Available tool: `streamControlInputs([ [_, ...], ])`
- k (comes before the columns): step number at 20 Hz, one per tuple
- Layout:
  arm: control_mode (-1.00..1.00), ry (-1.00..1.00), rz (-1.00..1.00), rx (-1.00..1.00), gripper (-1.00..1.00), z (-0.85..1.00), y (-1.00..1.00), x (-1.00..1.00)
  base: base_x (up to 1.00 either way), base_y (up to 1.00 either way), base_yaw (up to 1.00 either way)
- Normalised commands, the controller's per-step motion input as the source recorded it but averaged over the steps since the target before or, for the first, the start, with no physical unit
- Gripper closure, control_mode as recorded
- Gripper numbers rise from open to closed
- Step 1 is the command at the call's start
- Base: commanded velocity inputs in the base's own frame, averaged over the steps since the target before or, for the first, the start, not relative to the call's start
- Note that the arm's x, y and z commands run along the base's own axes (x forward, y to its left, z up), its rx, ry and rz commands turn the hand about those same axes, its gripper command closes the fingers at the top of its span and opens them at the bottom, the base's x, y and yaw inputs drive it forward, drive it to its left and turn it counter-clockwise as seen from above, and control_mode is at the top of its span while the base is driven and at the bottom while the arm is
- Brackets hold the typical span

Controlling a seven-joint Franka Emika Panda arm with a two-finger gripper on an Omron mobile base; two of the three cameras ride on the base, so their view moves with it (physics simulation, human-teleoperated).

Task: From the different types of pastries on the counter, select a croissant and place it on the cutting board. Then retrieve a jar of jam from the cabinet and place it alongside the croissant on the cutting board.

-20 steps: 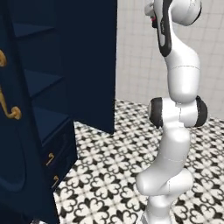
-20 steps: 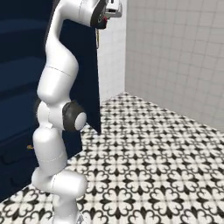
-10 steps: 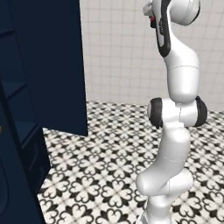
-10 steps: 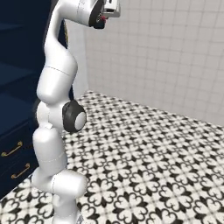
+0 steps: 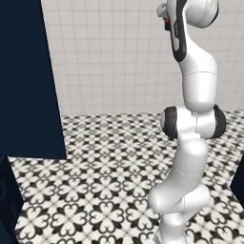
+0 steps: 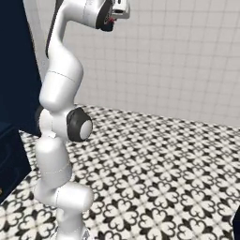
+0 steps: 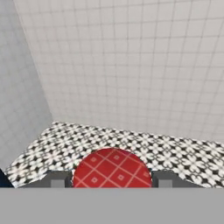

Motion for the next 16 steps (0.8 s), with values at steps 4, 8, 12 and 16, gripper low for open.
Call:
streamControlInputs([
  [4,1.00,0.00,0.00,0.00,1.00,0.00,0.00,0.00,-0.44,0.00,-0.36],
  [8,1.00,0.00,0.00,0.00,1.00,0.00,0.00,0.00,-1.00,0.00,-0.28],
  [12,1.00,0.00,0.00,0.00,1.00,0.00,0.00,0.00,-0.58,-0.18,-0.17],
  [16,1.00,0.00,0.00,0.00,1.00,0.00,0.00,0.00,-0.21,-0.81,0.00],
])
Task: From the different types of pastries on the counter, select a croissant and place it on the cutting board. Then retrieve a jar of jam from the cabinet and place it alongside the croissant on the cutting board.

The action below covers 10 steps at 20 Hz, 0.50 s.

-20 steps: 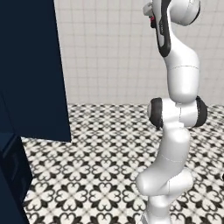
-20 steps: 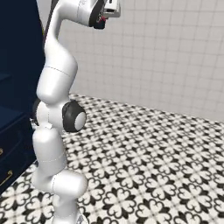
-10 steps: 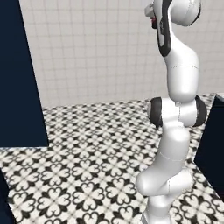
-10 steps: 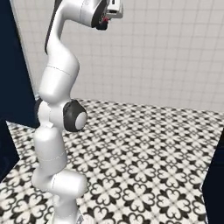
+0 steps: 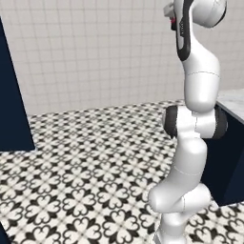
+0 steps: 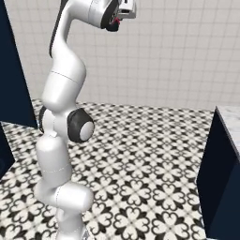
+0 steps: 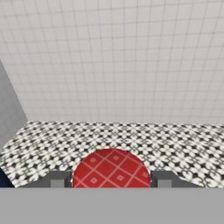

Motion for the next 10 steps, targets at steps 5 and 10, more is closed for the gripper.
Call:
streamControlInputs([
  [5,1.00,0.00,0.00,0.00,1.00,0.00,0.00,0.00,-0.39,-0.61,0.00],
  [10,1.00,0.00,0.00,0.00,1.00,0.00,0.00,0.00,-0.31,-0.64,0.00],
])
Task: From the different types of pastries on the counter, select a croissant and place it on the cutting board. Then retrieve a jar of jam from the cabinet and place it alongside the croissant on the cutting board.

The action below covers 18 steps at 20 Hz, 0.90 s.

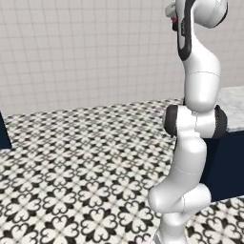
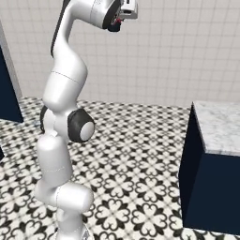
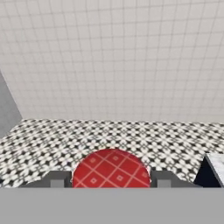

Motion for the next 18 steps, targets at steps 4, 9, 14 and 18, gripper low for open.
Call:
streamControlInputs([
  [4,1.00,0.00,0.00,0.00,1.00,0.00,0.00,0.00,-0.16,-0.91,0.00],
  [9,1.00,0.00,0.00,0.00,1.00,0.00,0.00,0.00,-0.30,-0.94,0.00],
  [14,1.00,0.00,0.00,0.00,1.00,0.00,0.00,0.00,-0.33,-0.94,0.00],
  [18,1.00,0.00,0.00,0.00,1.00,0.00,0.00,0.00,-0.25,-0.97,0.00],
])
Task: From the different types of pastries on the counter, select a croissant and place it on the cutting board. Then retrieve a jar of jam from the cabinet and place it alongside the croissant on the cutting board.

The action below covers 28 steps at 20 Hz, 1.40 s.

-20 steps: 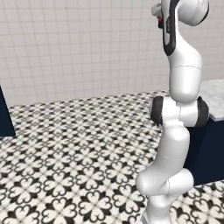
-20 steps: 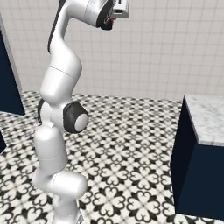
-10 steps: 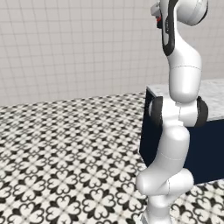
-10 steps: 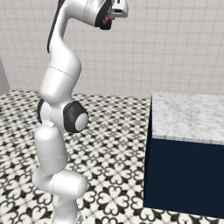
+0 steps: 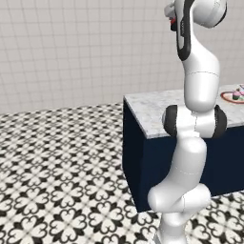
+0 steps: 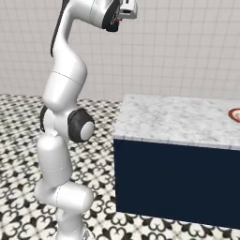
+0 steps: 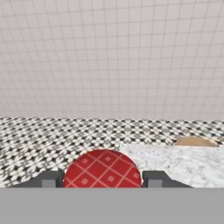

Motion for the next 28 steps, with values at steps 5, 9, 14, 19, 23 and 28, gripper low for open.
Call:
streamControlInputs([
  [5,1.00,0.00,0.00,0.00,1.00,0.00,0.00,0.00,-0.21,-0.95,0.00],
  [9,1.00,0.00,0.00,0.00,1.00,0.00,0.00,0.00,-0.23,-1.00,0.02],
  [14,1.00,0.00,0.00,0.00,1.00,0.00,0.00,0.00,-0.25,-1.00,0.02],
  [19,1.00,0.00,0.00,0.00,1.00,0.00,0.00,0.00,-0.04,-0.71,0.02],
  [23,1.00,0.00,0.00,0.00,1.00,0.00,0.00,0.00,0.81,-0.20,0.01],
  [28,1.00,0.00,0.00,0.00,1.00,0.00,0.00,0.00,0.87,-0.20,0.01],
])
